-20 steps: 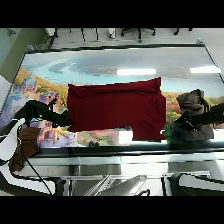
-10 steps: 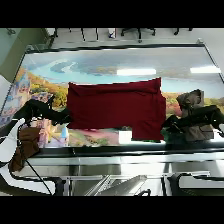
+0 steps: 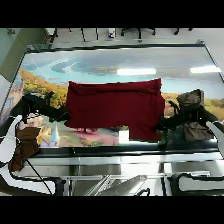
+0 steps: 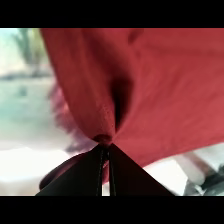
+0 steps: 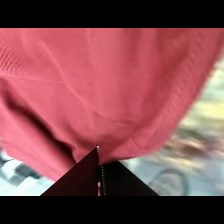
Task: Fold the shirts.
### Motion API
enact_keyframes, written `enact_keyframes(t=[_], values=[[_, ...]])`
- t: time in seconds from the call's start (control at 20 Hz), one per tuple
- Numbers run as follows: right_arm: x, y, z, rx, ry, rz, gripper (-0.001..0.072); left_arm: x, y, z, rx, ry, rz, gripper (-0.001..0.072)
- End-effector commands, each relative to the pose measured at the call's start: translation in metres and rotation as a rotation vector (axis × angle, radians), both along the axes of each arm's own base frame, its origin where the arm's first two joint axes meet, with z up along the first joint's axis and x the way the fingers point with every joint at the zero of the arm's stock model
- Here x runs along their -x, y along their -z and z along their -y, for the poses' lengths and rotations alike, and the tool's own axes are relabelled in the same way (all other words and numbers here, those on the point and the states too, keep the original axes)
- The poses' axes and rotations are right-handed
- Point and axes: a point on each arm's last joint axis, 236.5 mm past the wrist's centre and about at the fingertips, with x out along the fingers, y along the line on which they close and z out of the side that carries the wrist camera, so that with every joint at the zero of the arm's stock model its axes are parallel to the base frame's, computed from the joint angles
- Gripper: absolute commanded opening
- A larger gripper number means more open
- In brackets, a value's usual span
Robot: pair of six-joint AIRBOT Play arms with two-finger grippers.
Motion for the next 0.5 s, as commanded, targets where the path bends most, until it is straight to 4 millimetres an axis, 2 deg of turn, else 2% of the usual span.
enact_keyframes(t=[0.0, 0.15, 0.2, 0.35, 0.45], values=[[0.014, -0.015, 0.029, 0.096, 0.033, -0.035, 0.0018, 0.037, 0.011, -0.022, -0.105, 0.024, -0.123, 0.0022], [0.037, -0.018, 0.061, 0.226, 0.044, -0.109, 0.0018, 0.062, 0.016, -0.029, -0.103, -0.002, -0.165, 0.0022], [0.039, -0.020, 0.064, 0.240, 0.045, -0.108, 0.0018, 0.068, 0.016, -0.033, -0.099, -0.021, -0.175, 0.0022], [0.037, -0.025, 0.061, 0.232, 0.049, -0.091, 0.0018, 0.077, 0.011, -0.046, -0.095, -0.074, -0.172, 0.0022], [0.016, -0.042, 0.043, 0.145, 0.060, -0.007, 0.0017, 0.070, 0.000, -0.050, -0.092, -0.087, -0.143, 0.0022]])
